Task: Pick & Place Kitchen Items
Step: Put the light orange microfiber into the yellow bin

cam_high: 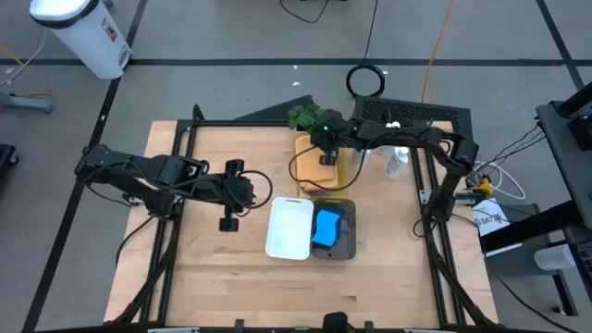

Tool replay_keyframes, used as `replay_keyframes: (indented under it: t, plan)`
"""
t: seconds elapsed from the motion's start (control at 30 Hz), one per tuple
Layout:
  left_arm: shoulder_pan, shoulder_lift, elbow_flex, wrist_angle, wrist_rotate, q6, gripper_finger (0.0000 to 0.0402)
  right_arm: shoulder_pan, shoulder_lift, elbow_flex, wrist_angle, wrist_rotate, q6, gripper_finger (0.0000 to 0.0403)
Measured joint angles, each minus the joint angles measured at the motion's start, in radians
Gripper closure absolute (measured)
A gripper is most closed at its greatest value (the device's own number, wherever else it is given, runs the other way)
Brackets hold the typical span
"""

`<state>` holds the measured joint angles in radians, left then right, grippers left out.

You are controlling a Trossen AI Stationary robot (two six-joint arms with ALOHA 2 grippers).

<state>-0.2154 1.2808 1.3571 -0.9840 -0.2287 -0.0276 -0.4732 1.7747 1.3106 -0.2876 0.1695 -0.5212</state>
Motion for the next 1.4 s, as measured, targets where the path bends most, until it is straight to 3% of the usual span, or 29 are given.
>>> replay_keyframes:
  t: [0.27,0.4,0.57,0.7,0.87,0.93,1.13,1.4]
  plan:
    - [0.0,0.0,0.0,0.0,0.0,-0.001,0.0323,0.066,-0.105,0.0,0.0,0.224,0.019,0.0238]
    - [0.0,0.0,0.0,0.0,0.0,-0.002,0.0323,0.109,-0.178,0.0,0.023,0.224,0.079,0.0207]
    - [0.0,0.0,0.0,0.0,0.0,-0.003,0.0323,0.164,-0.22,0.002,0.037,0.21,0.12,0.0204]
    - [0.0,0.0,0.0,0.001,0.0,-0.003,0.0323,0.173,-0.211,-0.001,0.005,0.158,0.165,0.0234]
    - [0.0,0.0,0.0,0.001,0.0,-0.003,0.0323,0.117,-0.146,-0.002,-0.064,-0.059,0.238,0.0361]
    - [0.0,0.0,0.0,0.002,0.0,-0.003,0.0323,0.094,-0.106,-0.001,-0.055,-0.098,0.241,0.039]
    - [0.0,0.0,0.0,0.002,0.0,-0.003,0.0323,0.031,0.034,0.001,-0.055,-0.193,0.259,0.04]
    - [0.0,0.0,0.0,0.001,0.0,0.004,0.0323,-0.014,0.195,0.006,-0.048,-0.21,0.275,0.0401]
